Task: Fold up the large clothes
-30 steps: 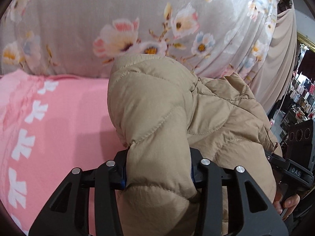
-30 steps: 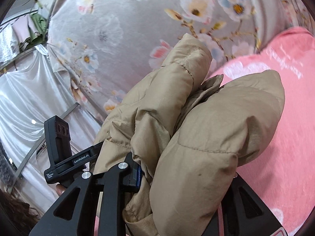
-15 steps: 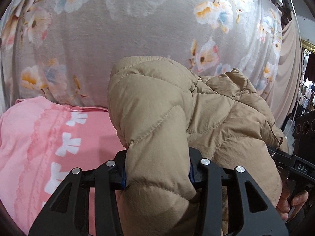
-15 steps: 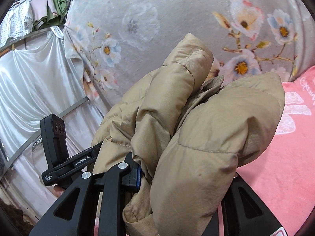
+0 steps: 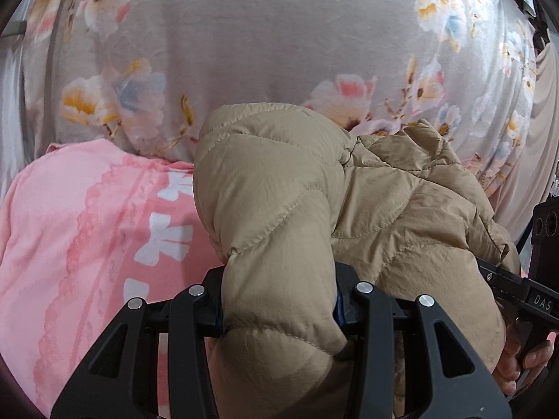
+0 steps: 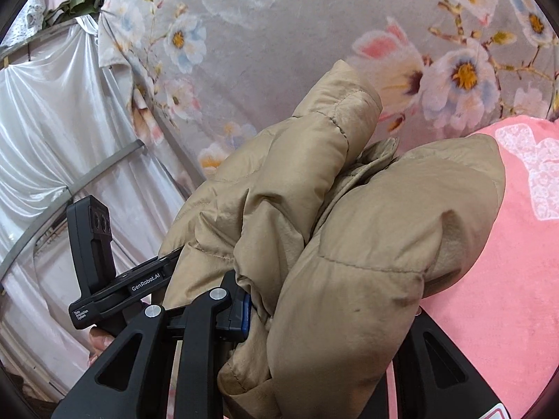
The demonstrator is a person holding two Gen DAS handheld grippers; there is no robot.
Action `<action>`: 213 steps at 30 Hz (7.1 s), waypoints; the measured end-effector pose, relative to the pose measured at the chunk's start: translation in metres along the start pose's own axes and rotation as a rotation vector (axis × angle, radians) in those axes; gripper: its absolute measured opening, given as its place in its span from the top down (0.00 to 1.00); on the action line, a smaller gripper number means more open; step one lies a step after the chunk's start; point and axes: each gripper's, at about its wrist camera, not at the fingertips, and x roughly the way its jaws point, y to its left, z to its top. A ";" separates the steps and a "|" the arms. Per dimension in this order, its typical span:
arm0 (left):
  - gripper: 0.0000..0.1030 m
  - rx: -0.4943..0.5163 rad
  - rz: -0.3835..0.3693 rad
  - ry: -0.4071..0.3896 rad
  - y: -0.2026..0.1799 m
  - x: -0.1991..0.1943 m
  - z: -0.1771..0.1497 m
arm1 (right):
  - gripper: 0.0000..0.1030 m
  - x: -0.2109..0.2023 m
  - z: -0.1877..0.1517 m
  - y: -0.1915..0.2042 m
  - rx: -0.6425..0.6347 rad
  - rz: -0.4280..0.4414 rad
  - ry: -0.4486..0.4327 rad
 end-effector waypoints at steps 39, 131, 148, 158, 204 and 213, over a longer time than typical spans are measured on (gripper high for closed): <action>0.15 -0.091 0.299 0.181 0.066 -0.016 -0.070 | 0.26 -0.018 -0.102 -0.012 0.031 -0.452 0.144; 0.06 -0.081 0.492 0.242 -0.045 -0.088 -0.230 | 0.29 -0.039 -0.243 0.063 -0.163 -0.693 0.220; 0.06 -0.041 0.523 0.241 -0.053 -0.087 -0.232 | 0.29 -0.045 -0.241 0.055 -0.116 -0.690 0.199; 0.06 -0.036 0.531 0.240 -0.054 -0.087 -0.231 | 0.29 -0.046 -0.242 0.055 -0.117 -0.692 0.198; 0.07 -0.032 0.535 0.238 -0.053 -0.088 -0.230 | 0.29 -0.047 -0.241 0.053 -0.123 -0.690 0.199; 0.06 -0.031 0.536 0.238 -0.052 -0.089 -0.229 | 0.29 -0.047 -0.241 0.053 -0.125 -0.690 0.199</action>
